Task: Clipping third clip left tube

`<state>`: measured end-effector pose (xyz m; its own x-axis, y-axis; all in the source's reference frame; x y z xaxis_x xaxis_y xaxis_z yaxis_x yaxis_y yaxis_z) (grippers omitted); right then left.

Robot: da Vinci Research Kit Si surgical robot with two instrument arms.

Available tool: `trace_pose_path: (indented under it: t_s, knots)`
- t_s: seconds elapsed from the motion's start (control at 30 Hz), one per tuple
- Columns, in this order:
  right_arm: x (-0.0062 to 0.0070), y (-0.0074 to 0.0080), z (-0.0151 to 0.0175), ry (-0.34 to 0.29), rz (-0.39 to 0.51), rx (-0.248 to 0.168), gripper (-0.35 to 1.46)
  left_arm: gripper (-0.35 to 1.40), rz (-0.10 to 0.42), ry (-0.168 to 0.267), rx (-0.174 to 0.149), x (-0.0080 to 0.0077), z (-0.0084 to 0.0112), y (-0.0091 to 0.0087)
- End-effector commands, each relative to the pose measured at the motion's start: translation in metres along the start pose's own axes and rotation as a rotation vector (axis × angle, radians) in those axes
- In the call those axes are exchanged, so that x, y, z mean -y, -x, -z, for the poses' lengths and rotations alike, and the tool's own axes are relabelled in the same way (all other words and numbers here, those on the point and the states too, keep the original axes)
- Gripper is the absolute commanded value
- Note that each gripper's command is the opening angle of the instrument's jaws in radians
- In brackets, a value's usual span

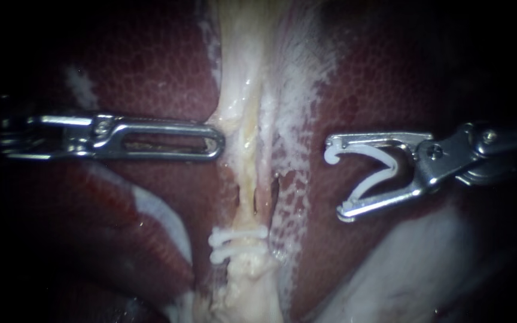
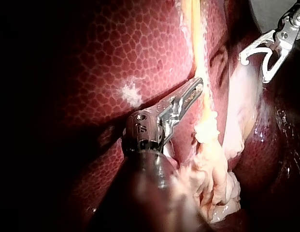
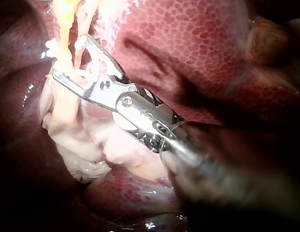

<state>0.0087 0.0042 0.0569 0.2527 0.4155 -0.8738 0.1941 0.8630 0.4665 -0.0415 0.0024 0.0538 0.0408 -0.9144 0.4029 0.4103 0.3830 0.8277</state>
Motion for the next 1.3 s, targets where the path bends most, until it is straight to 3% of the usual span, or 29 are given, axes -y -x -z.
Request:
trace_pose_path:
  t_s: [0.03, 0.53, 0.97, 1.3]
  knots:
    - [0.0000, 0.0002, -0.0003, -0.002, 0.007, 0.001, 0.60, -0.35, 0.002, -0.005, 0.005, 0.0003, 0.0003, 0.0002]
    - [-0.0001, 0.0032, -0.0045, -0.034, -0.060, -0.013, 0.60, -0.35, 0.018, -0.033, 0.034, 0.0022, 0.0036, 0.0026]
    - [-0.0003, 0.0042, -0.0086, -0.068, -0.114, -0.021, 0.59, -0.35, 0.018, -0.033, 0.034, 0.0023, 0.0037, 0.0025]
    - [-0.0013, 0.0054, -0.0118, -0.083, -0.151, -0.018, 0.59, -0.35, 0.017, -0.032, 0.035, 0.0023, 0.0036, 0.0024]
